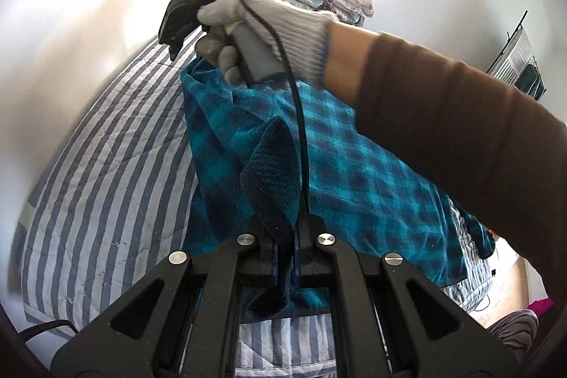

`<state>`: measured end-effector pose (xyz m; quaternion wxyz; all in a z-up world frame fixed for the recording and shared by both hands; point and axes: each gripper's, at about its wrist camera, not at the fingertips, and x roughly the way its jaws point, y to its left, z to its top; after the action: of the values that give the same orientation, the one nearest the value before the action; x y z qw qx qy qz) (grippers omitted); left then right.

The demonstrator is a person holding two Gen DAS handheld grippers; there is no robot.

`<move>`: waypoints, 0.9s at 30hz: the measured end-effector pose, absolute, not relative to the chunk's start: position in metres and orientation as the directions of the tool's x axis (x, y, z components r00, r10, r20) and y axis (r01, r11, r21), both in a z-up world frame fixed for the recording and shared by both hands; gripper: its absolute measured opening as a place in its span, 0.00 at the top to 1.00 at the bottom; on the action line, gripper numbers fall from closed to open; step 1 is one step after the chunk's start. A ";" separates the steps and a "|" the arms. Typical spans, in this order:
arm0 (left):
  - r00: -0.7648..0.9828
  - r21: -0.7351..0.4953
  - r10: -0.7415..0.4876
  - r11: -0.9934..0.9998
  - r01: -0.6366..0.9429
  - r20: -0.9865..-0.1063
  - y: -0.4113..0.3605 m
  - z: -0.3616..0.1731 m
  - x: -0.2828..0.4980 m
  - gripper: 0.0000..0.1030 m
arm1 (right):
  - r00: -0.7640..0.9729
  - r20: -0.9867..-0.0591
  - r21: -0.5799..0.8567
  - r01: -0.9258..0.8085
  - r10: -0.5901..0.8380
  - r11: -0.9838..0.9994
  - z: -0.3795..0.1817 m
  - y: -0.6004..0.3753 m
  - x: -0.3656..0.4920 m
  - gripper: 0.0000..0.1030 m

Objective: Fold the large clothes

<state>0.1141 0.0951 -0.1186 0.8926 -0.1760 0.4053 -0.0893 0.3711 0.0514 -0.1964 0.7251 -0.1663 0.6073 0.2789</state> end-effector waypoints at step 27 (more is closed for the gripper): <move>0.654 -0.293 -0.299 0.948 0.123 -0.694 0.076 -0.114 0.098 0.97 | 0.209 -0.786 0.537 -0.236 0.582 0.810 -0.123 -0.131 0.398 1.00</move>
<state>0.0982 0.0764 -0.1144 0.9028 -0.1106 0.3989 -0.1168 0.3979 -0.1311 -0.1234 0.7626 0.1522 0.5688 0.2680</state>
